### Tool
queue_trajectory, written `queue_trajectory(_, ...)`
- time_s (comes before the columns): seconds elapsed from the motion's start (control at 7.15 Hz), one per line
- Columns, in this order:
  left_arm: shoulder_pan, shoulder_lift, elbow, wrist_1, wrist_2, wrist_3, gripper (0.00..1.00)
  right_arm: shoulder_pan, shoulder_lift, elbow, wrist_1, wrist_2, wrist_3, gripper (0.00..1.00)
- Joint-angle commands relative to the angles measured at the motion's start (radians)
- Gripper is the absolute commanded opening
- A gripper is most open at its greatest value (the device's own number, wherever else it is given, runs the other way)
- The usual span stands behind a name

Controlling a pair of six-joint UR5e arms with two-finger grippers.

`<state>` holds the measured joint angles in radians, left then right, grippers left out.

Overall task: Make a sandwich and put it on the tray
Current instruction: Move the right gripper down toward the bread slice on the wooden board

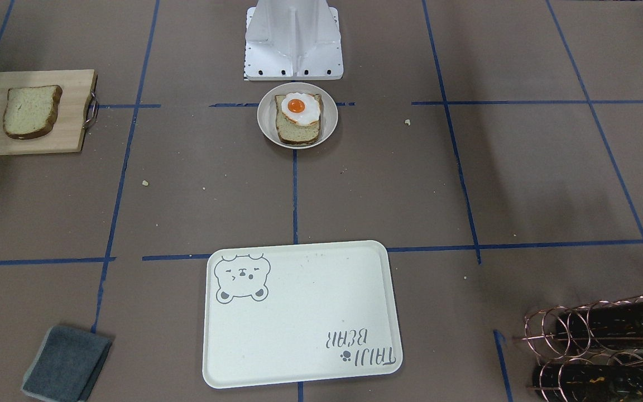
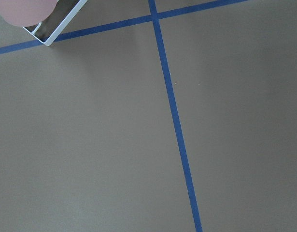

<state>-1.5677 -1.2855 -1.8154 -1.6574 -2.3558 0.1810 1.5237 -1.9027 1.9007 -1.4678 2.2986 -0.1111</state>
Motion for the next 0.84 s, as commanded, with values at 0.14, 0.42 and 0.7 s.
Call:
queue_trajectory(0.14,0.0,0.0,-0.022,-0.022,-0.017,0.0,1.0,-0.095,0.004,-0.005,0.235,0.013,0.059,1.0)
queue_trajectory(0.42,0.0,0.0,-0.022,-0.054,-0.022,0.0,1.0,-0.218,-0.071,-0.006,0.422,0.058,0.285,1.0)
queue_trajectory(0.7,0.0,0.0,-0.021,-0.065,-0.022,0.0,1.0,-0.362,-0.168,-0.031,0.719,-0.02,0.655,0.96)
